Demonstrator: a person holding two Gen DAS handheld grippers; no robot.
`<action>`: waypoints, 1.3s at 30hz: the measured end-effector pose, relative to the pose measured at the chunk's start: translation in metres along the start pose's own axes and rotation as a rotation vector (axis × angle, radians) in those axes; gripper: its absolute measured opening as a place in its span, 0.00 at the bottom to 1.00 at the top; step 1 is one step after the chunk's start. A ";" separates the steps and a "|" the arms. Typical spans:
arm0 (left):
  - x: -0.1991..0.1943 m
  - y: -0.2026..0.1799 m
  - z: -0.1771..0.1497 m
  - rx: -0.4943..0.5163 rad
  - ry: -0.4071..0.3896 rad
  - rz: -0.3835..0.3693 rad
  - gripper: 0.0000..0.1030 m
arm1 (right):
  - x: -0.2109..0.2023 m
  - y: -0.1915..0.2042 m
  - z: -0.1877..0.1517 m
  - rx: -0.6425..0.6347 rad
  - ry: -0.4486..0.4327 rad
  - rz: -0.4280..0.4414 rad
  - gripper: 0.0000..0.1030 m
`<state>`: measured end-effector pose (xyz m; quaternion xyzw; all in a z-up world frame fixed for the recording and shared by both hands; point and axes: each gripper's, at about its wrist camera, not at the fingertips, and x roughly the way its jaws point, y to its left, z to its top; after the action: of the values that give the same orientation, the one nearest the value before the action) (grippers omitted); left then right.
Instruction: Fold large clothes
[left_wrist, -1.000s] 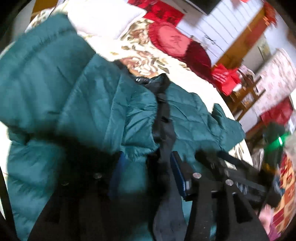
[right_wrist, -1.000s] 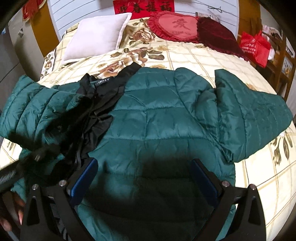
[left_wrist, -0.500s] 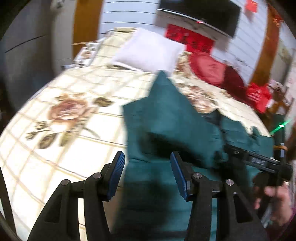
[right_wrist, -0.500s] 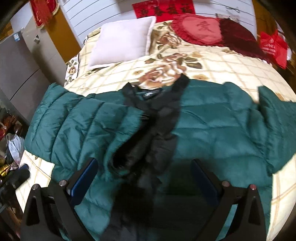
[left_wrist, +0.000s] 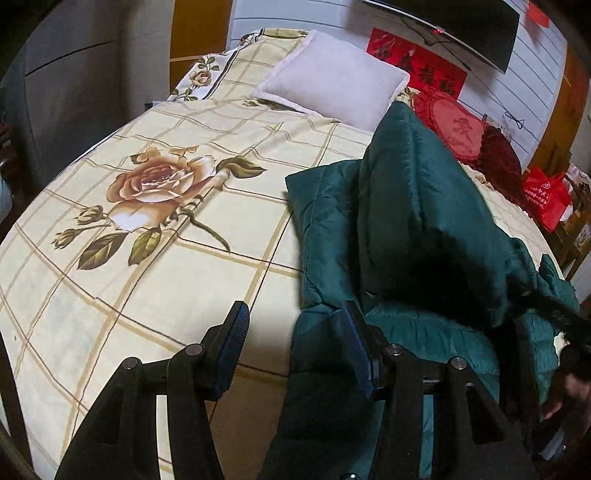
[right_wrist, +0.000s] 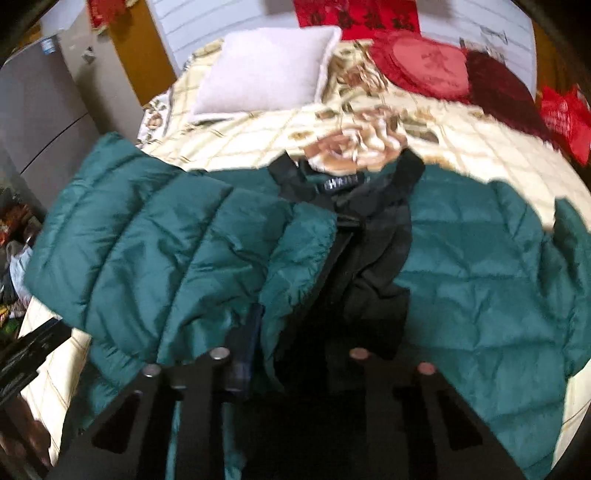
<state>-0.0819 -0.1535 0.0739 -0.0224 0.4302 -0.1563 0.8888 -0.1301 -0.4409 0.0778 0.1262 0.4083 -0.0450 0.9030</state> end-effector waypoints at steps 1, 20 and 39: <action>0.001 -0.001 0.000 -0.001 0.000 -0.001 0.58 | -0.008 -0.002 0.001 -0.008 -0.022 -0.006 0.22; 0.035 -0.012 -0.005 -0.018 0.097 -0.025 0.58 | -0.064 -0.121 0.013 0.122 -0.126 -0.197 0.18; 0.032 0.009 0.003 -0.102 0.048 -0.036 0.60 | -0.029 -0.127 -0.012 0.099 0.012 -0.290 0.16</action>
<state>-0.0586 -0.1549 0.0499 -0.0718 0.4585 -0.1505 0.8729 -0.1808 -0.5611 0.0676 0.1107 0.4247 -0.1942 0.8773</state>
